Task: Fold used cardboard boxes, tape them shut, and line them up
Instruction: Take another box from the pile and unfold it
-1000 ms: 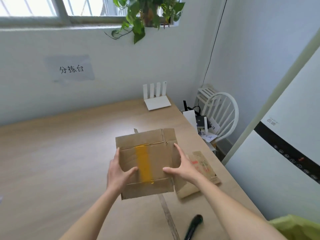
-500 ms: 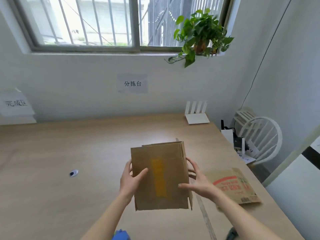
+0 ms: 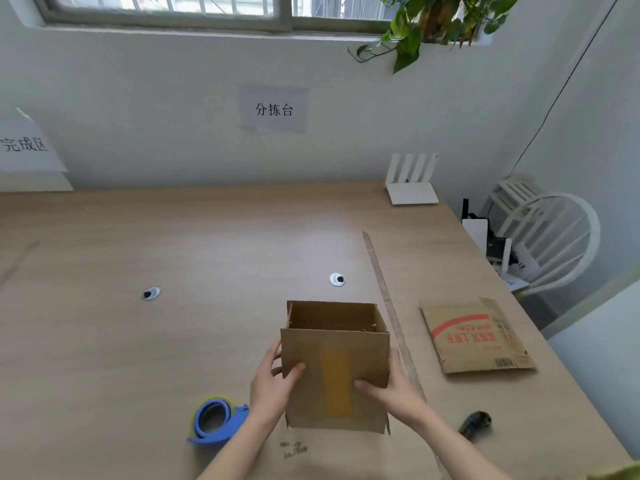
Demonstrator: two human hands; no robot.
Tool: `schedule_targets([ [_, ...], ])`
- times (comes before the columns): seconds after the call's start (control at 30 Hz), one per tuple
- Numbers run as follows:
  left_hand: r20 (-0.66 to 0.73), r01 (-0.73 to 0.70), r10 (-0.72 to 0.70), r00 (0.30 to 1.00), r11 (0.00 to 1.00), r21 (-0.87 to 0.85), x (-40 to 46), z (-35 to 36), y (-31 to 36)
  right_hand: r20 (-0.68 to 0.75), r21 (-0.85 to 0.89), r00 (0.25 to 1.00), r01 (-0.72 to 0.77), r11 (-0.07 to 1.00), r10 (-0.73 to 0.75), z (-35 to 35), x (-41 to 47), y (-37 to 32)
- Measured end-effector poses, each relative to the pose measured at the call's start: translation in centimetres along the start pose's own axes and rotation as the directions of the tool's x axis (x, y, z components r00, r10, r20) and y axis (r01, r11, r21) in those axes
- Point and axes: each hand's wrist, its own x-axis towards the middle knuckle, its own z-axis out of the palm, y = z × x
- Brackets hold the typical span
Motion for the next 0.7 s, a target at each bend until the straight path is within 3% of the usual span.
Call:
schedule_targets([
  [0.07, 0.006, -0.018, 0.018, 1.000, 0.998, 0.061, 0.0, 0.2, -0.4, -0.025, 0.043, 1.000, -0.016, 0.999, 0.017, 0.1, -0.4, 0.1],
  [0.17, 0.047, -0.128, 0.121, 0.992, 0.967, 0.221, -0.4, 0.1, -0.3, -0.174, 0.076, 0.985, 0.004, 0.997, 0.009, -0.1, -0.8, -0.3],
  [0.3, 0.107, -0.220, 0.194, 0.975, 0.908, 0.356, -1.0, 0.0, -0.9, -0.242, -0.008, 0.970, 0.014, 1.000, -0.016, -0.4, -1.5, 0.1],
  [0.5, 0.085, -0.201, 0.183, 0.979, 0.918, 0.341, -2.1, -0.3, -2.1, -0.198, -0.022, 0.979, -0.047, 0.999, 0.042, -0.3, -2.4, 1.6],
  [0.7, 0.056, -0.165, 0.156, 0.986, 0.907, 0.386, -3.4, 0.0, -1.1, -0.291, -0.090, 0.954, -0.100, 0.991, 0.069, 0.3, -3.1, 2.3],
])
